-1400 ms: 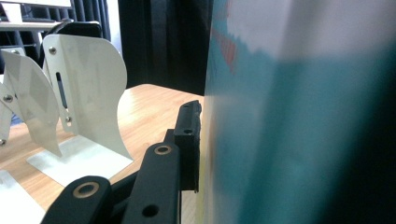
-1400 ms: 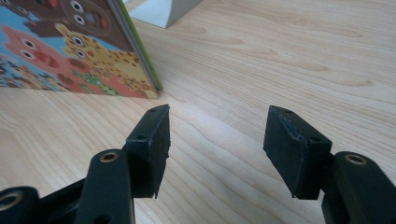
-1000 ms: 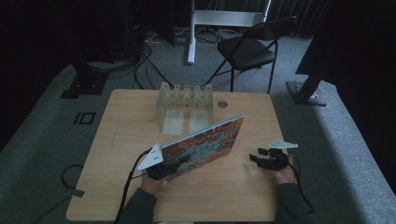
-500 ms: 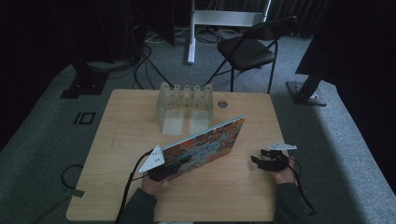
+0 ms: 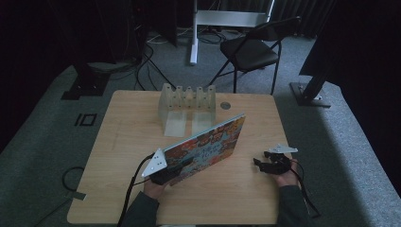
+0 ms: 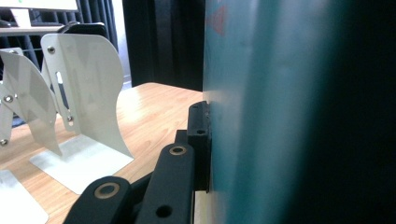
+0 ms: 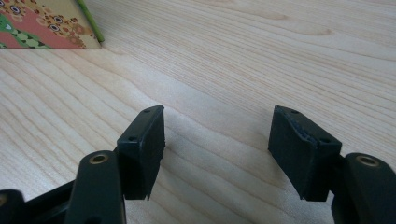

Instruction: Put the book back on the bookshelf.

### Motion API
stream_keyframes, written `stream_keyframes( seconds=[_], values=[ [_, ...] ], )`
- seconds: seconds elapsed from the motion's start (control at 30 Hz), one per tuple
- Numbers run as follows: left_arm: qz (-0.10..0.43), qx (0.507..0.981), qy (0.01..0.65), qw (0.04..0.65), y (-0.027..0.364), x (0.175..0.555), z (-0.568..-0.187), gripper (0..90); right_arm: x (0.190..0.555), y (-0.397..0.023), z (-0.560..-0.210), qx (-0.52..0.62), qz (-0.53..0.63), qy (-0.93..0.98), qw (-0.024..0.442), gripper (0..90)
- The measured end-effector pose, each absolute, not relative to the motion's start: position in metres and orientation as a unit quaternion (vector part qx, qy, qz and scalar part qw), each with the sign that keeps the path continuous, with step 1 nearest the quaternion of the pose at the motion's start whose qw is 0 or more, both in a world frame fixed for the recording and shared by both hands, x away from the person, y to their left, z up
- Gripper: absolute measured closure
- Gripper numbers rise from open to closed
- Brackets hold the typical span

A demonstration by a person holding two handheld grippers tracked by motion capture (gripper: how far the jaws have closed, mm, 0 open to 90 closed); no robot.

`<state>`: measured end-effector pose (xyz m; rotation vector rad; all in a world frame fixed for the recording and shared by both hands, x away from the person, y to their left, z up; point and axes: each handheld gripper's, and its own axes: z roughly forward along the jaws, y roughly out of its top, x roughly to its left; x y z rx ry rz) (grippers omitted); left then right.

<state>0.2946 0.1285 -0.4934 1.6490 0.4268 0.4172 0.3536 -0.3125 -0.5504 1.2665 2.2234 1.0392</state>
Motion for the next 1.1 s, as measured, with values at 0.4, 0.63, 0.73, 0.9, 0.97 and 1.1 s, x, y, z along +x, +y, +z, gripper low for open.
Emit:
stream_keyframes(
  seconds=[0.4,0.63,0.73,0.9,0.97,1.1],
  values=[
    [0.196,0.721,0.193,0.636,0.129,0.288,-0.493,80.7,0.353,-0.310,-0.551,0.447,0.365,0.793,0.197,31.8],
    [0.206,0.721,0.195,0.632,0.131,0.283,-0.493,80.7,0.353,-0.309,-0.552,0.444,0.363,0.795,0.198,30.4],
    [0.209,0.720,0.197,0.631,0.133,0.280,-0.493,80.7,0.353,-0.310,-0.552,0.445,0.364,0.795,0.197,30.3],
    [0.213,0.721,0.200,0.629,0.138,0.277,-0.493,80.7,0.353,-0.310,-0.552,0.445,0.364,0.795,0.195,30.1],
    [0.213,0.720,0.200,0.629,0.139,0.277,-0.493,80.8,0.353,-0.310,-0.552,0.445,0.365,0.795,0.195,30.1],
    [0.217,0.720,0.202,0.628,0.141,0.274,-0.493,80.8,0.353,-0.310,-0.552,0.445,0.365,0.794,0.194,30.1]
  ],
)
